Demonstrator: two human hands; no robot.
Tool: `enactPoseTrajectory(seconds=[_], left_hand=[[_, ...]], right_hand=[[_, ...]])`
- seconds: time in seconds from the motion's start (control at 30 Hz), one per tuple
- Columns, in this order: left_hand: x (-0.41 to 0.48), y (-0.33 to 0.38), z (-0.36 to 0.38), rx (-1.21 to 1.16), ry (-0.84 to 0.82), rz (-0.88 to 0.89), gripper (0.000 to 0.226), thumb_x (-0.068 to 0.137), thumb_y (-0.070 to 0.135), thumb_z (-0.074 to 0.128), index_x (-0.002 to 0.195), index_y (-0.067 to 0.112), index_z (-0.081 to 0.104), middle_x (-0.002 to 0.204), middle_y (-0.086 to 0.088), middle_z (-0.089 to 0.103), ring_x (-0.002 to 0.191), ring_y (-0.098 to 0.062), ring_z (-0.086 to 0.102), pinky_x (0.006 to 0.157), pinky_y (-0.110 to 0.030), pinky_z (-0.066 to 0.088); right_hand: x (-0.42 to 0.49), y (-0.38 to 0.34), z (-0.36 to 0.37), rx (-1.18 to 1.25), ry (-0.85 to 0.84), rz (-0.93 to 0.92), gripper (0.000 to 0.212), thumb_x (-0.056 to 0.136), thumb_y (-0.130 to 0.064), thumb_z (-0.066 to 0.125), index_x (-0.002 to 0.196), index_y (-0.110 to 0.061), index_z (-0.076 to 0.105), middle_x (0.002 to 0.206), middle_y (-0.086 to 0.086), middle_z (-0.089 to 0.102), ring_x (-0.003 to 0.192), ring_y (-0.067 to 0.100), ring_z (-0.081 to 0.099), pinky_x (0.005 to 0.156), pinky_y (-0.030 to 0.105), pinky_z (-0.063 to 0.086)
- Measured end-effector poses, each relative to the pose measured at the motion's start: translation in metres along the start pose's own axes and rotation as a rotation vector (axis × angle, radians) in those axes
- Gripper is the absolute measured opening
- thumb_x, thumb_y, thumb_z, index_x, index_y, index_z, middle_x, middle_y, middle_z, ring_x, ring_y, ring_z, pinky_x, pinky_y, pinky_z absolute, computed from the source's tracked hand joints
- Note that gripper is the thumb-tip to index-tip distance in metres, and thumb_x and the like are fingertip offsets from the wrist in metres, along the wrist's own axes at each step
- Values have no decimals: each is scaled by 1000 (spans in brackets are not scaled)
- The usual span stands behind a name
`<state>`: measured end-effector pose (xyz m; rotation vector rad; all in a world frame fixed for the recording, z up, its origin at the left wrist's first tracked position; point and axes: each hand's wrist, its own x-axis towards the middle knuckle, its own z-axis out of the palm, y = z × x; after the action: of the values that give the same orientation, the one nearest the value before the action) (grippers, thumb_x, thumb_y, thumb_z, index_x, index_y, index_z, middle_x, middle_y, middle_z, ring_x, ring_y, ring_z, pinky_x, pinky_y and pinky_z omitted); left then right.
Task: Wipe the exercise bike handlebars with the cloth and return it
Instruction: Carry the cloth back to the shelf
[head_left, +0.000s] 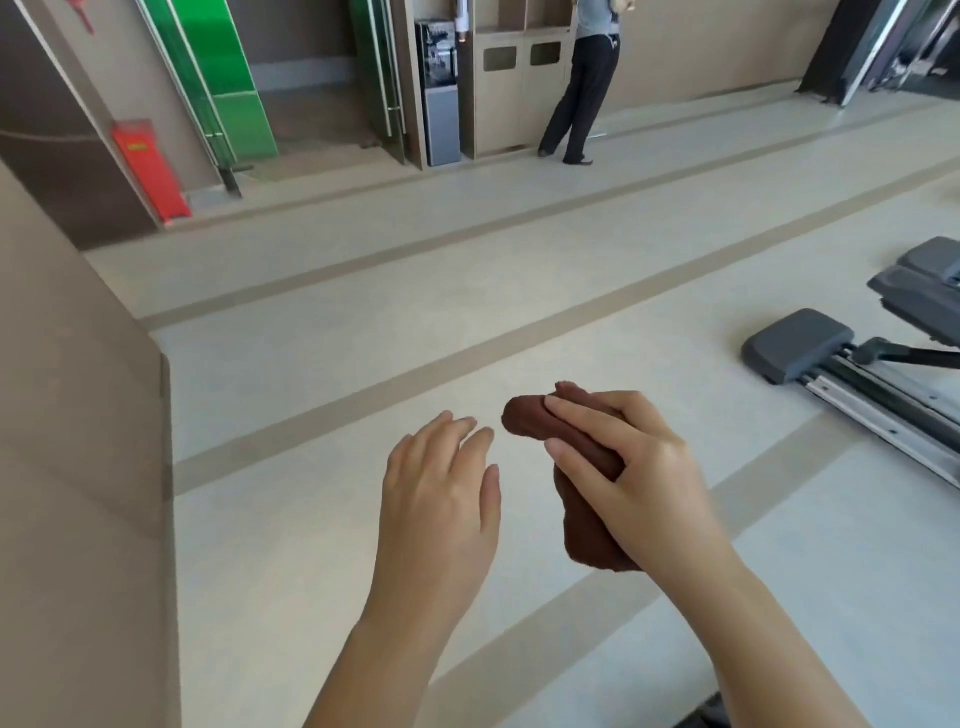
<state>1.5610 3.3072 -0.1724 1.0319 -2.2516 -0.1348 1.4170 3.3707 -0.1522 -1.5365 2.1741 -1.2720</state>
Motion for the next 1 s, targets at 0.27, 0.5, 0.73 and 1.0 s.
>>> enactPoseTrajectory(seconds=[0.27,0.5,0.73,1.0], left_hand=[[138,-47,87,-37,-14,115,23,74,2,70,98,2,68,101,-13,68,99,-32,63,88,-47,46],[306,-66,177,-53,-62,194,24,81,16,57,98,3,67,101,-11,68,104,-32,61,90,-38,43],[447,-112,245,-47,-57,165,21,81,11,61,99,2,67,101,-13,68,103,-33,61,88,-45,45],[608,-233,339,-72,-107,-38,24,81,15,64,102,4,67,107,-14,67,104,-34,60,89,-48,45]], right_hand=[[141,58,33,-52,72,69,30,82,-27,65,111,-33,65,114,-9,58,97,9,59,82,20,42],[310,125,34,-76,195,99,30,82,-27,63,112,-30,65,113,-2,58,97,20,60,82,33,48],[473,164,58,-118,212,94,31,82,-27,63,113,-30,64,114,-2,57,97,23,60,83,36,49],[683,191,165,-151,134,5,30,83,-26,64,112,-30,65,116,0,59,95,26,62,74,36,51]])
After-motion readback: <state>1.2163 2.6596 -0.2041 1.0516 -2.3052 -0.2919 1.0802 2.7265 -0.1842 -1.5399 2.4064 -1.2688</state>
